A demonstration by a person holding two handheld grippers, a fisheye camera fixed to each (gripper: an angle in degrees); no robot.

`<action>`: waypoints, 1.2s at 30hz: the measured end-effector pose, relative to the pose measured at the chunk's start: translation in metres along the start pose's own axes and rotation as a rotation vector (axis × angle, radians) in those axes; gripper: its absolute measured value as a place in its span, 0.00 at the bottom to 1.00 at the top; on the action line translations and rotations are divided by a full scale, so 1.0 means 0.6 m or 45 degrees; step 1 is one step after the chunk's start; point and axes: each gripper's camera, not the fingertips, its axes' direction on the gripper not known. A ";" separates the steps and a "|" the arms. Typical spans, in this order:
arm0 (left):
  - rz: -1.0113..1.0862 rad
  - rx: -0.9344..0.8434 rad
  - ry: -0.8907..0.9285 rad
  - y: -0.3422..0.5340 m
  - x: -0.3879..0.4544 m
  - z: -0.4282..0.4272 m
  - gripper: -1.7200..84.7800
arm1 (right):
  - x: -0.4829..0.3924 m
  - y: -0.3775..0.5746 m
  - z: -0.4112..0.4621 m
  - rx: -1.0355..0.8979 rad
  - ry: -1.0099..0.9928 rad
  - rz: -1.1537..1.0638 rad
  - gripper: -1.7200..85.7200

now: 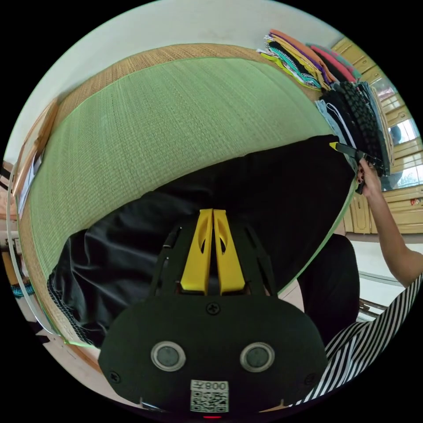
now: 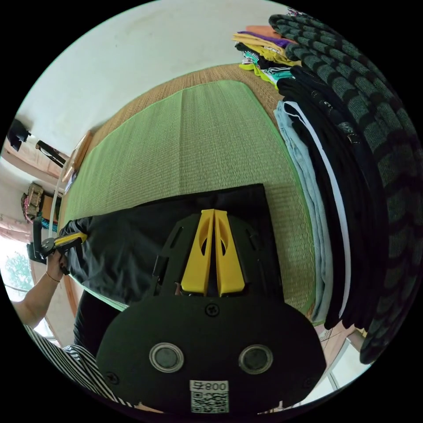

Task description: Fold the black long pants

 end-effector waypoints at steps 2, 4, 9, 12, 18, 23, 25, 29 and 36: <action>-0.019 -0.008 0.024 -0.006 -0.023 0.017 0.02 | 0.000 -0.026 -0.029 -0.015 -0.019 -0.001 0.02; -0.013 0.010 0.025 -0.006 -0.035 0.025 0.02 | -0.007 -0.039 -0.059 0.002 0.018 -0.005 0.02; -0.045 0.089 0.065 0.008 -0.083 0.041 0.02 | -0.046 -0.052 -0.153 0.086 -0.170 -0.094 0.02; -0.096 0.125 0.089 0.021 -0.126 0.054 0.03 | -0.111 -0.061 -0.185 0.051 -0.308 -0.234 0.02; -0.272 0.209 0.246 0.031 -0.239 0.098 0.06 | -0.281 -0.111 -0.198 -0.084 -0.524 -0.529 0.02; -0.356 0.208 0.306 -0.026 -0.311 0.175 0.05 | -0.405 -0.181 -0.206 -0.184 -0.614 -0.666 0.04; -0.357 0.132 0.261 -0.040 -0.328 0.213 0.03 | -0.438 -0.207 -0.215 -0.194 -0.628 -0.705 0.06; -0.348 0.196 0.327 -0.030 -0.362 0.259 0.02 | -0.522 -0.274 -0.222 -0.239 -0.654 -0.801 0.09; -0.332 0.260 0.382 -0.012 -0.408 0.319 0.03 | -0.649 -0.319 -0.197 -0.449 -0.703 -0.961 0.10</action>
